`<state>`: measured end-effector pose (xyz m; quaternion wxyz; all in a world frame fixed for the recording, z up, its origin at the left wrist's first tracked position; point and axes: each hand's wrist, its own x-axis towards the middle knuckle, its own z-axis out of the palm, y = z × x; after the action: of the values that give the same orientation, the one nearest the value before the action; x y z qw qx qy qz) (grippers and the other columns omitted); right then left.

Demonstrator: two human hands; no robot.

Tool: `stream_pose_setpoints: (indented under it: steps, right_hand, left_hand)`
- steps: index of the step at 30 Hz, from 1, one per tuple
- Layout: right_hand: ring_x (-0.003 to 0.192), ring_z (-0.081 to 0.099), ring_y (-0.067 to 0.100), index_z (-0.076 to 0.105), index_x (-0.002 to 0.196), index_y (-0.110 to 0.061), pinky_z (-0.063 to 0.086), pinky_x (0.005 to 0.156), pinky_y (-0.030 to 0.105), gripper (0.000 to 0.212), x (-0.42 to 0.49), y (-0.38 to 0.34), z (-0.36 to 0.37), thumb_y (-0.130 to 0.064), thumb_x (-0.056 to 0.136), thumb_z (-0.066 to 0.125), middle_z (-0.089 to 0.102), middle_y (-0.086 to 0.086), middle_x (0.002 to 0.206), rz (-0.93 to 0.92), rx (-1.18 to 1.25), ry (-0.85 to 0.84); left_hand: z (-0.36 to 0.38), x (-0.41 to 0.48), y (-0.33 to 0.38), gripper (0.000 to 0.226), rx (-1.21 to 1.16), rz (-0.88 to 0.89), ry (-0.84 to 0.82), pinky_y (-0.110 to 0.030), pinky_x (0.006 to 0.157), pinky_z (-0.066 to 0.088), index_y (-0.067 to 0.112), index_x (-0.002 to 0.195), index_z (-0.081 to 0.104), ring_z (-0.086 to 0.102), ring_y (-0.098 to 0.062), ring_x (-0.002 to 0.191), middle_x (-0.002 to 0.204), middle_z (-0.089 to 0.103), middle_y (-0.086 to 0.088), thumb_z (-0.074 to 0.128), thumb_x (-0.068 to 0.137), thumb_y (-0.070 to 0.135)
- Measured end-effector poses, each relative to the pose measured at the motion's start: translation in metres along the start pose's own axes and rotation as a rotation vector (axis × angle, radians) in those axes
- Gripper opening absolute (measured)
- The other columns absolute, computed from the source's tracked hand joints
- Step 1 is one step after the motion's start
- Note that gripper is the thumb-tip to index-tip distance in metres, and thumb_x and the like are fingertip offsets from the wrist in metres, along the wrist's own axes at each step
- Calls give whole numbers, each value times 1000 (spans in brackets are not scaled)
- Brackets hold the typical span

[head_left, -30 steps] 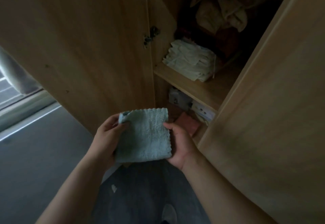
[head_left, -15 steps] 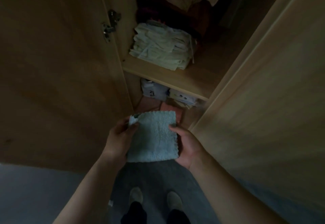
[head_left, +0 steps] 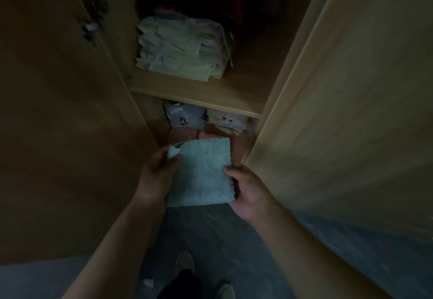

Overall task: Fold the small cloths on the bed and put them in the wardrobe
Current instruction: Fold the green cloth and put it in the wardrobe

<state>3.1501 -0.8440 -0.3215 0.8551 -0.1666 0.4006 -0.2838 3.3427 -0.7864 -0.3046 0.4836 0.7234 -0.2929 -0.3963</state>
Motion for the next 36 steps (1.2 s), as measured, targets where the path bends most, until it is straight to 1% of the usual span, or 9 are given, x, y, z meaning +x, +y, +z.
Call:
stream_pose_setpoints:
  steps: [8,11,13,16,19,24,27,32,36]
  right_hand:
    - [104,72,31,77,97,-14,61,74,44,25,63,24,-43,-2,94,56,73,13,116,-49,27,160]
    - [108,71,31,71,111,-11,59,81,47,25,98,32,-55,-3,95,55,72,12,119,-75,12,193]
    - [112,68,32,65,123,-8,55,91,53,30,126,40,-66,-4,96,52,70,12,123,-99,-16,214]
    - [115,65,38,61,128,-3,48,101,59,33,161,47,-82,-2,97,50,68,18,125,-148,-65,237]
    - [107,68,39,64,120,-2,56,91,54,28,193,55,-94,1,94,55,71,20,117,-272,-157,322]
    - [98,68,12,60,123,-24,58,82,31,29,247,61,-113,-15,95,60,70,-2,112,-593,-673,525]
    - [113,62,18,50,137,-17,49,100,34,45,270,50,-123,-12,94,61,64,3,125,-776,-1056,594]
    - [108,58,35,34,148,-8,40,85,26,65,299,34,-130,-1,88,60,42,23,137,-970,-1602,754]
    - [105,57,36,50,134,-9,44,93,35,45,306,34,-134,-3,90,51,45,23,128,-916,-2045,872]
  left_hand:
    - [27,44,-70,31,-36,-35,-28,-23,90,44,38,123,63,59,8,101,112,63,26,69,95,29]
    - [39,81,-105,42,-106,-170,-27,-26,93,38,29,137,55,49,-2,107,121,50,20,65,96,31]
    - [46,111,-135,30,-111,-226,-66,-21,83,38,35,125,55,49,-1,98,113,51,16,63,96,34]
    - [52,148,-167,19,-20,-186,-126,-22,76,39,38,111,55,53,-6,98,106,56,20,64,94,39]
    - [60,178,-195,19,-63,-64,-131,-33,82,53,37,108,67,67,-12,100,107,71,11,73,90,35]
    - [96,233,-218,24,-177,76,-148,-39,82,58,23,118,68,72,-22,103,111,75,2,69,95,17]
    - [116,260,-220,20,-213,131,-176,-32,75,57,16,115,68,73,-20,98,107,76,-1,65,96,10]
    - [140,294,-233,21,-184,254,-270,-18,64,55,13,116,68,73,-6,85,102,77,-1,56,100,9]
    - [155,304,-244,27,-210,307,-366,-25,74,58,25,101,72,74,-14,93,99,79,1,49,103,9]
